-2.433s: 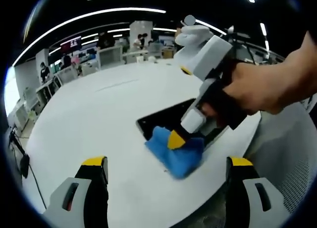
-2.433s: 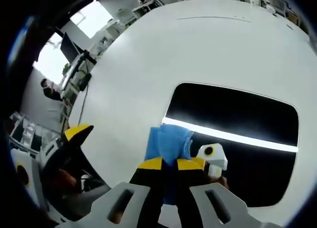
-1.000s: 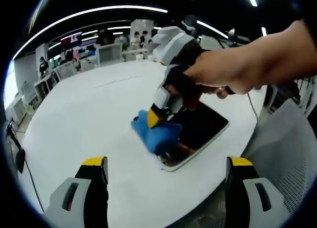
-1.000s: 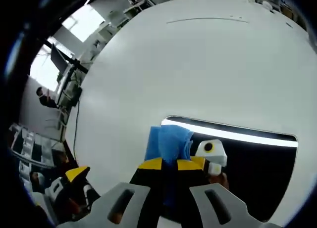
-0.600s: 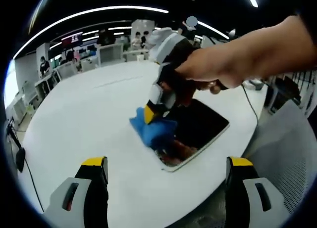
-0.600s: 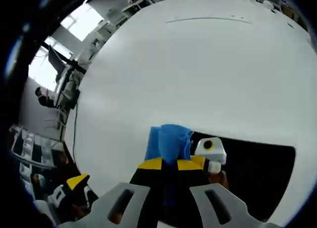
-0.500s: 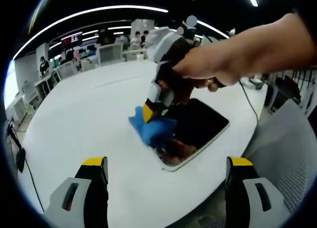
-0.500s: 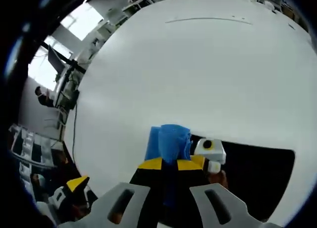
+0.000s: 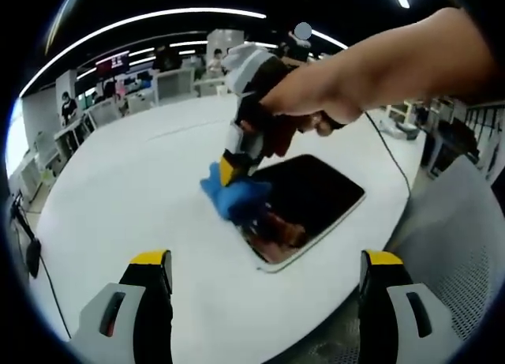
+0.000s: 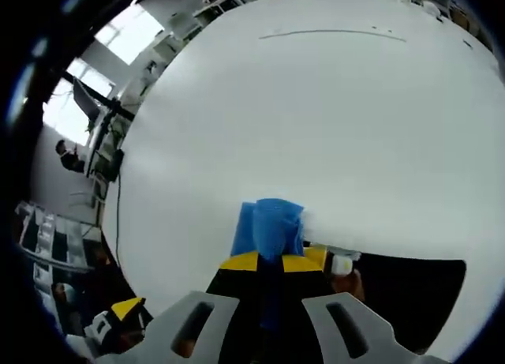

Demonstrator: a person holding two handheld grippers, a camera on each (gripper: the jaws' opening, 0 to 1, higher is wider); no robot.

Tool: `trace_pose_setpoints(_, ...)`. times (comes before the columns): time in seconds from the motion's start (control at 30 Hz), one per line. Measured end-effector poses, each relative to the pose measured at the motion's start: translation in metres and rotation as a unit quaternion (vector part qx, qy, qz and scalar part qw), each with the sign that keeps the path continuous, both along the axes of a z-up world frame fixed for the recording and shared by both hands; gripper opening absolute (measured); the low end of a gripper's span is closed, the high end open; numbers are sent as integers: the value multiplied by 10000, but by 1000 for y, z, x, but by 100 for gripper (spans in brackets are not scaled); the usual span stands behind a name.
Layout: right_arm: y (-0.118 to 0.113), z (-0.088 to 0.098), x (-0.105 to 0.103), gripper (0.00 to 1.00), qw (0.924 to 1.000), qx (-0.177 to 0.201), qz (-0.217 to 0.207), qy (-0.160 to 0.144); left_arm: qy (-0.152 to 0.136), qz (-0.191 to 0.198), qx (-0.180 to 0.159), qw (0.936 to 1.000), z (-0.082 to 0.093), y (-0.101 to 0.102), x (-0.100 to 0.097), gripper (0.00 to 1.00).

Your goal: Wipe the mirror surface with the cleaning cloth until all visible marks leave the cleaned area.

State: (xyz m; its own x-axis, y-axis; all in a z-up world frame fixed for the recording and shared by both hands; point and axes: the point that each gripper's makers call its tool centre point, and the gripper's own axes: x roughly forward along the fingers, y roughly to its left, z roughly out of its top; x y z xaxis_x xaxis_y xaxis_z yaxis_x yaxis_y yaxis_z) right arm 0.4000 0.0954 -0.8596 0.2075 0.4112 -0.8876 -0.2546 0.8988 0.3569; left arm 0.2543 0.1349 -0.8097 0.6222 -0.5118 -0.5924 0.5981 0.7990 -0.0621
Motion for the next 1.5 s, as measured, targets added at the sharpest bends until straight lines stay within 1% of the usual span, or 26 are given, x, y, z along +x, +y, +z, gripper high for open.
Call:
trace_pose_setpoints(0.23, 0, 0, 3, 2, 10000, -20, -3, -9, -1, 19, -14, 10000, 1, 0, 0, 99)
trace_pose_setpoints(0.33, 0, 0, 5, 2, 10000, 7, -62, 70, 5, -10, -1, 10000, 0, 0, -1, 99)
trace_pose_setpoints(0.6, 1, 3, 1, 2, 9999, -73, 112, 17, -2, 56, -30, 10000, 2, 2, 0, 99)
trace_pose_setpoints(0.8, 0, 4, 0, 2, 9999, -25, 112, 99, -4, 41, -18, 10000, 2, 2, -1, 99)
trace_pose_setpoints(1.03, 0, 4, 0, 2, 9998, -46, 197, 52, -5, 70, -14, 10000, 1, 3, 0, 99)
trace_pose_setpoints(1.5, -11, 3, 2, 2, 9997, -116, 220, 73, 4, 83, 7, 10000, 0, 4, 1, 99)
